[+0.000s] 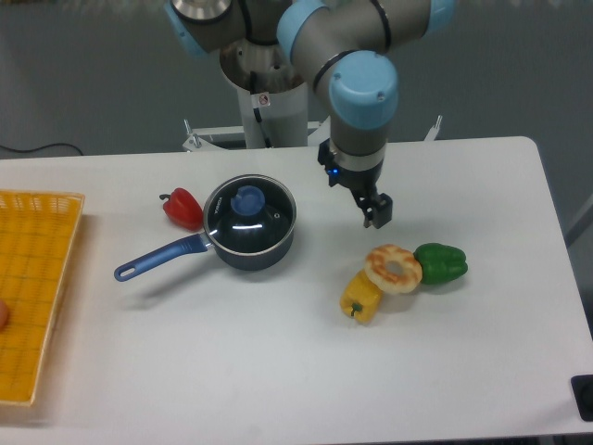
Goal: Open the lid
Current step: 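Move the gripper over the blue saucepan toward the lid's blue knob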
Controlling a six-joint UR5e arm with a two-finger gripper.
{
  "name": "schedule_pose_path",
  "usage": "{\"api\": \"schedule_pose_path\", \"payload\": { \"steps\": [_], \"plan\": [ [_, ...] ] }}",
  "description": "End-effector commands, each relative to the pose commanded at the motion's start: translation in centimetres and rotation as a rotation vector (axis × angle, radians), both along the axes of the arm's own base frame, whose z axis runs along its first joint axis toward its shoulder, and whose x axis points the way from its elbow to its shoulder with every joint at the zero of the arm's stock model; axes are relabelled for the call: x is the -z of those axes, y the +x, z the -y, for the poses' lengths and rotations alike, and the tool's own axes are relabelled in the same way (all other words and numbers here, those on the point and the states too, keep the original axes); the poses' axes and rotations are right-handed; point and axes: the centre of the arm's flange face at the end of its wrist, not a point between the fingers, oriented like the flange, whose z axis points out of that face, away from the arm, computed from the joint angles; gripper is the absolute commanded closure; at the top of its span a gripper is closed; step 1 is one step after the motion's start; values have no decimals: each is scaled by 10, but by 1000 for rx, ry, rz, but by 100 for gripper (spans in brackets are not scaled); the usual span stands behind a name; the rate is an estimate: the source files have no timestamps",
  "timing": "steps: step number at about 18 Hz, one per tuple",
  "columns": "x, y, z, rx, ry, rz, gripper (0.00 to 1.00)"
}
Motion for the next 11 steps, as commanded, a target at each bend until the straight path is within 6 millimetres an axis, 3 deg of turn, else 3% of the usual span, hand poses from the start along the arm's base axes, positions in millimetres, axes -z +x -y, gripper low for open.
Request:
{"api": "schedule_pose_path", "payload": {
  "steps": [3,6,9,11],
  "plan": [
    [-7,24,-2,-128,-26,41,0],
    [-17,33,-5,-243,12,46,0],
    [-21,47,-13,-203,13,37,0],
    [-21,61,-22,-84,11,42,0]
  ]
}}
